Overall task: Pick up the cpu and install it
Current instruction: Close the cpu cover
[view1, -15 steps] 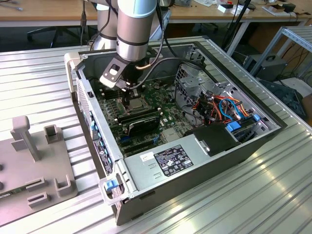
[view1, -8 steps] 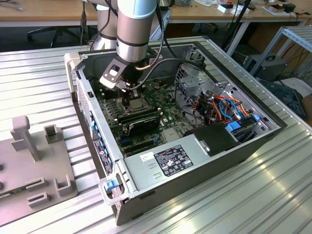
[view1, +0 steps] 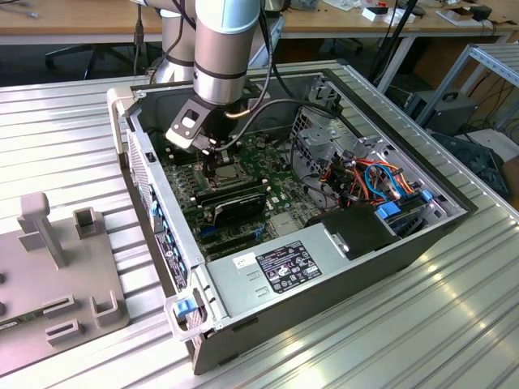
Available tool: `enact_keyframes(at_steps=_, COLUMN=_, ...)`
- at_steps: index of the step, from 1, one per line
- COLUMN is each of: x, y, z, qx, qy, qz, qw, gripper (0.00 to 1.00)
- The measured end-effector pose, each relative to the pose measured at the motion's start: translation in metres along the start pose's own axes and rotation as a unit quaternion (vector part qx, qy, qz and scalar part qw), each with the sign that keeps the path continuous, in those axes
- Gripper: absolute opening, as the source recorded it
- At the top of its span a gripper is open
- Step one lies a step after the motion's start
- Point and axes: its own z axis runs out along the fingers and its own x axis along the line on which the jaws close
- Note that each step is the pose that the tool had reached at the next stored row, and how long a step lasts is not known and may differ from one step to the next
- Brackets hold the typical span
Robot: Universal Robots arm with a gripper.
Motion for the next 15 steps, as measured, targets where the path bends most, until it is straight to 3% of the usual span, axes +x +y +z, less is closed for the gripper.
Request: enact_keyframes(at_steps=15, x=0.0001, y=0.0000, z=0.0050, qx=0.0001, qy=-0.0001, qz=0.000, qw=1.00000, gripper=0.11)
